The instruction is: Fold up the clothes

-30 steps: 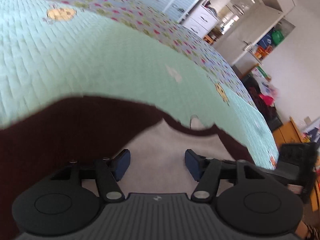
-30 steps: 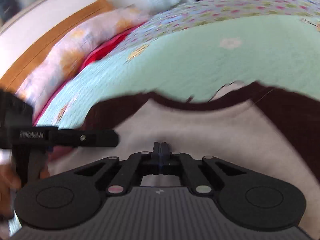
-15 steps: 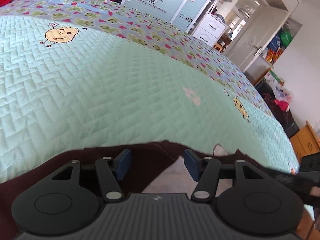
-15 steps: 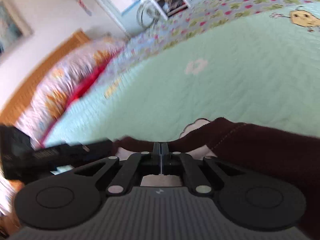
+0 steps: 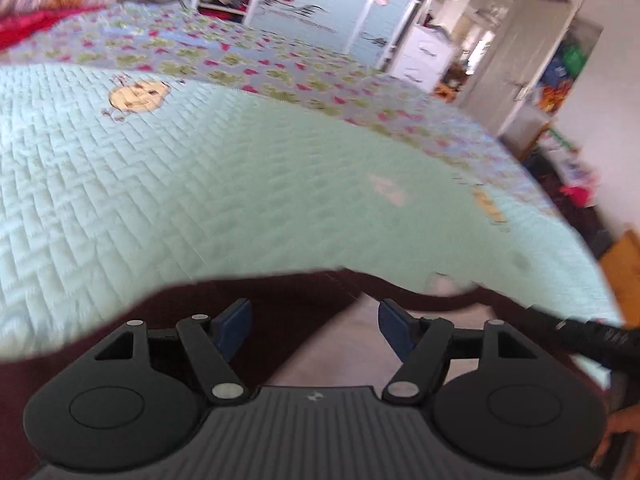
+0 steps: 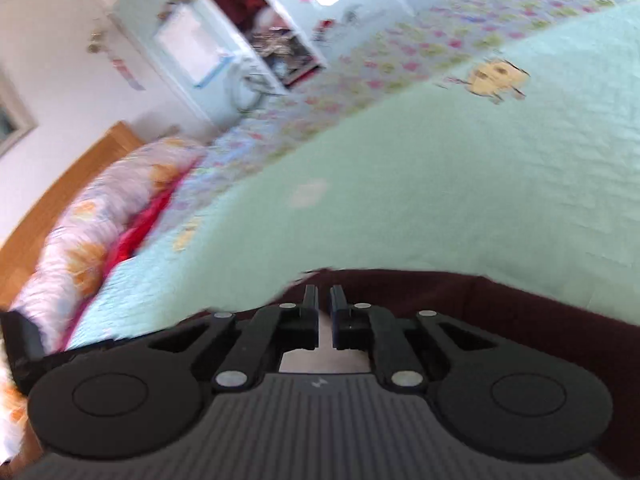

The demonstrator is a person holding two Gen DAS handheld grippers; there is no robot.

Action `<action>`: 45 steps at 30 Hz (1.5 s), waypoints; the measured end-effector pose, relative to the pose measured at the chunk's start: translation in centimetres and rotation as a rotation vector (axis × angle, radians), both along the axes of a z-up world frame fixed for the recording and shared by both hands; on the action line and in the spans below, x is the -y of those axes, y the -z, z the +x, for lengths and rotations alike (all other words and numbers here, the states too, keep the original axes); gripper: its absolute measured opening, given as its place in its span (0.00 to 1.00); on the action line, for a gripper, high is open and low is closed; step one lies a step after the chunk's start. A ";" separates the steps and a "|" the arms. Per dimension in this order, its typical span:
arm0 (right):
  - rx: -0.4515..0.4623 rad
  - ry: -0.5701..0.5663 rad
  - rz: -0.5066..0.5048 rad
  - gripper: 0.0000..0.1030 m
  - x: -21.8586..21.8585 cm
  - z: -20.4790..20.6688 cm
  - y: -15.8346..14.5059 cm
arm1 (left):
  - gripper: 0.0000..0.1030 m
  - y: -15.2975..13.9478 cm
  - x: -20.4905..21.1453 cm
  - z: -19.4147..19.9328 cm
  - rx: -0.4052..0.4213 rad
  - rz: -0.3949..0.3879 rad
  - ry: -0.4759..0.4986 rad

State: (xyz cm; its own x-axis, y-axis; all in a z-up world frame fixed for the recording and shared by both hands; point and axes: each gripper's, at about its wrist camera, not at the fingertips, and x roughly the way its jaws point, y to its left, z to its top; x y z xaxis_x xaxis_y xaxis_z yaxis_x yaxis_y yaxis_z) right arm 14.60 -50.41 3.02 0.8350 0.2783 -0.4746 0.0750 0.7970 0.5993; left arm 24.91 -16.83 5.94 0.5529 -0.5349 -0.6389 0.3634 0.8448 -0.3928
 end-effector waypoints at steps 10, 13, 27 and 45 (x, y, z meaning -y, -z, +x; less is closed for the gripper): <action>-0.109 0.015 0.050 0.01 4.0 -2.4 3.0 | 0.23 2.3 -4.6 -1.8 0.003 0.088 0.009; -0.091 0.069 0.071 0.02 4.1 -2.6 2.4 | 0.27 1.7 -4.6 -1.6 -0.004 0.087 -0.018; -0.038 0.040 0.027 0.11 -1.1 1.4 0.5 | 0.63 -0.2 -2.9 -0.7 0.047 0.091 -0.093; 0.003 -0.136 0.162 0.11 -4.7 4.0 2.4 | 0.68 0.9 1.9 0.9 0.010 -0.026 -0.020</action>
State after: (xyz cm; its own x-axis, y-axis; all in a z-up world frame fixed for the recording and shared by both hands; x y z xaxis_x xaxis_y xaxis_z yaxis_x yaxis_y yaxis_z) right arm 18.65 -45.67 0.59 0.7857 0.4614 -0.4120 -0.0290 0.6928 0.7205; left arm 25.86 -18.69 5.02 0.5699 -0.5396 -0.6197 0.3501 0.8417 -0.4110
